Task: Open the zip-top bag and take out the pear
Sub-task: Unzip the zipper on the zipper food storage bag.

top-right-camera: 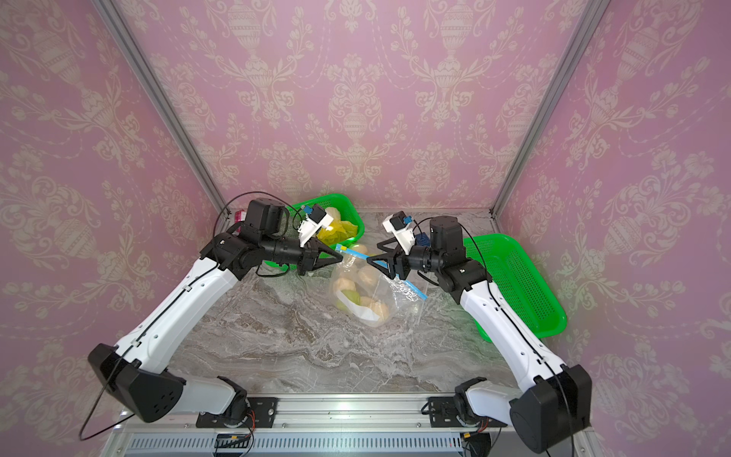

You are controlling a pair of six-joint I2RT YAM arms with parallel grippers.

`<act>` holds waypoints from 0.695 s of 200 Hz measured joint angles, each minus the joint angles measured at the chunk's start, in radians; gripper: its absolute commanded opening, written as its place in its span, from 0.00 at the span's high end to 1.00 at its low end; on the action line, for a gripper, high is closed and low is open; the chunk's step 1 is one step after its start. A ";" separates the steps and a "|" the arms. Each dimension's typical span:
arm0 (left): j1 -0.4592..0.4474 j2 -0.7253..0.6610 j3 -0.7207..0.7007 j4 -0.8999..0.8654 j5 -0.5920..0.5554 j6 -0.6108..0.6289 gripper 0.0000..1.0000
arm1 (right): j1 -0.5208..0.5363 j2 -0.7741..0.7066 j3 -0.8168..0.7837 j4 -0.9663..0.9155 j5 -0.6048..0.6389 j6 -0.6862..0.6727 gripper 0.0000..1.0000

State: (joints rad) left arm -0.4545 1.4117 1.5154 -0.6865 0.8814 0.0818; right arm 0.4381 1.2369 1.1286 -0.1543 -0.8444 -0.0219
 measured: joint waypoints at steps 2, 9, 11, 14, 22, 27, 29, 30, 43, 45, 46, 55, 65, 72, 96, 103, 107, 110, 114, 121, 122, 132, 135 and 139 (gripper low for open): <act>0.000 0.000 0.000 0.001 0.002 0.001 1.00 | 0.003 0.001 0.001 0.010 -0.004 0.008 0.33; 0.000 0.000 0.000 0.006 0.008 0.008 1.00 | 0.014 0.007 0.011 0.034 -0.016 0.028 0.34; 0.000 0.000 0.000 0.006 0.008 0.010 1.00 | 0.018 0.010 0.016 0.039 -0.020 0.033 0.34; 0.000 0.001 0.000 0.009 0.010 0.012 1.00 | 0.022 0.014 0.023 0.046 -0.025 0.039 0.35; 0.000 0.003 0.000 0.016 0.015 0.015 1.00 | 0.038 0.031 0.047 0.066 -0.040 0.054 0.36; 0.000 0.004 0.000 0.019 0.016 0.018 1.00 | 0.048 0.042 0.064 0.073 -0.050 0.060 0.37; 0.000 0.005 0.000 0.019 0.017 0.020 1.00 | 0.054 0.049 0.072 0.077 -0.055 0.059 0.38; 0.000 0.006 0.000 0.019 0.018 0.020 1.00 | 0.056 0.051 0.076 0.077 -0.056 0.059 0.38; 0.000 0.010 0.000 0.024 0.023 0.034 1.00 | 0.084 0.084 0.122 0.086 -0.083 0.059 0.43; 0.000 0.010 0.000 0.026 0.024 0.035 1.00 | 0.088 0.089 0.129 0.085 -0.089 0.060 0.44; 0.000 0.011 0.000 0.026 0.024 0.035 1.00 | 0.089 0.091 0.131 0.085 -0.089 0.061 0.45; 0.000 0.012 0.000 0.029 0.026 0.041 1.00 | 0.104 0.114 0.157 0.084 -0.105 0.057 0.50; 0.000 0.013 0.000 0.033 0.026 0.045 1.00 | 0.114 0.134 0.175 0.080 -0.122 0.054 0.57; 0.000 0.014 0.000 0.035 0.027 0.050 1.00 | 0.116 0.145 0.182 0.076 -0.129 0.054 0.60; 0.000 0.018 0.000 0.035 0.028 0.060 1.00 | 0.116 0.162 0.183 0.058 -0.140 0.049 0.61; 0.000 0.019 0.000 0.036 0.027 0.060 1.00 | 0.116 0.163 0.183 0.057 -0.141 0.050 0.61; 0.000 0.019 0.000 0.036 0.028 0.060 1.00 | 0.116 0.163 0.183 0.058 -0.141 0.050 0.61; 0.000 0.019 0.000 0.036 0.028 0.061 1.00 | 0.116 0.163 0.183 0.058 -0.142 0.050 0.62; 0.000 0.019 0.000 0.036 0.028 0.061 1.00 | 0.116 0.162 0.183 0.059 -0.145 0.050 0.62; 0.000 0.019 0.000 0.036 0.029 0.061 1.00 | 0.116 0.161 0.183 0.060 -0.148 0.050 0.64; 0.000 0.019 0.000 0.036 0.029 0.061 1.00 | 0.116 0.161 0.183 0.060 -0.148 0.050 0.64; 0.000 0.019 0.000 0.036 0.030 0.061 1.00 | 0.116 0.159 0.183 0.064 -0.148 0.051 0.66; 0.000 0.019 0.000 0.036 0.030 0.061 1.00 | 0.116 0.158 0.183 0.066 -0.148 0.053 0.68; 0.000 0.020 0.000 0.036 0.030 0.062 1.00 | 0.116 0.158 0.183 0.069 -0.148 0.054 0.69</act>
State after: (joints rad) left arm -0.4549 1.4315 1.5154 -0.6506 0.9112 0.1440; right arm 0.5545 1.3945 1.3113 -0.0856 -0.9920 0.0322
